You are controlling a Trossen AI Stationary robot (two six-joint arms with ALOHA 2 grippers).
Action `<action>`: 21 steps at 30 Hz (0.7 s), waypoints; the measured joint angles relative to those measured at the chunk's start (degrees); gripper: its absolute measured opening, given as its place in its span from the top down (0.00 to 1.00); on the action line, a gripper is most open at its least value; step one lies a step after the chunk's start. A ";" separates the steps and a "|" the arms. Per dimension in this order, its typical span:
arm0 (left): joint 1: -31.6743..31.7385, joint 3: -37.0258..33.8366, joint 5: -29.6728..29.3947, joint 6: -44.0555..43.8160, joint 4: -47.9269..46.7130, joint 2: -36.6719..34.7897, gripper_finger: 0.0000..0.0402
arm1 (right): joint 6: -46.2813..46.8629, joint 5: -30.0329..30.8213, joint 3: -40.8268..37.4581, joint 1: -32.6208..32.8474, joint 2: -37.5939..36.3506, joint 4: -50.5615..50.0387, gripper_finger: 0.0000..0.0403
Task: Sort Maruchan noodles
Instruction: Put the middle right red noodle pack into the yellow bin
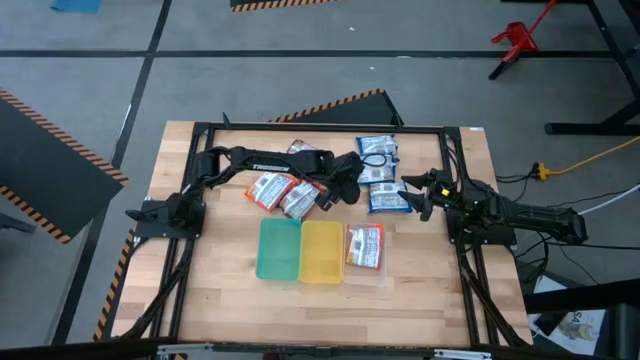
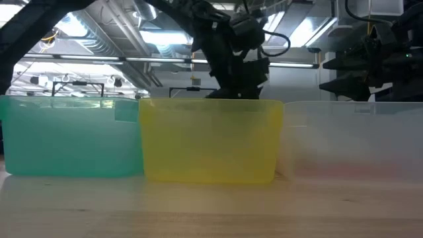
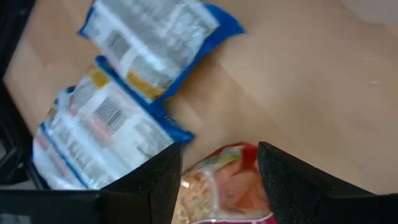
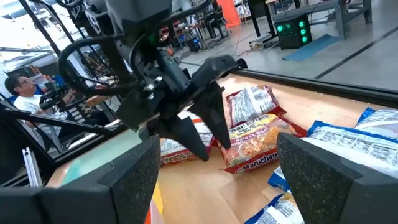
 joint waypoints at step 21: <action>0.96 0.07 -2.26 5.14 4.61 6.39 0.49 | 0.00 -1.00 0.00 0.00 0.00 -0.17 0.24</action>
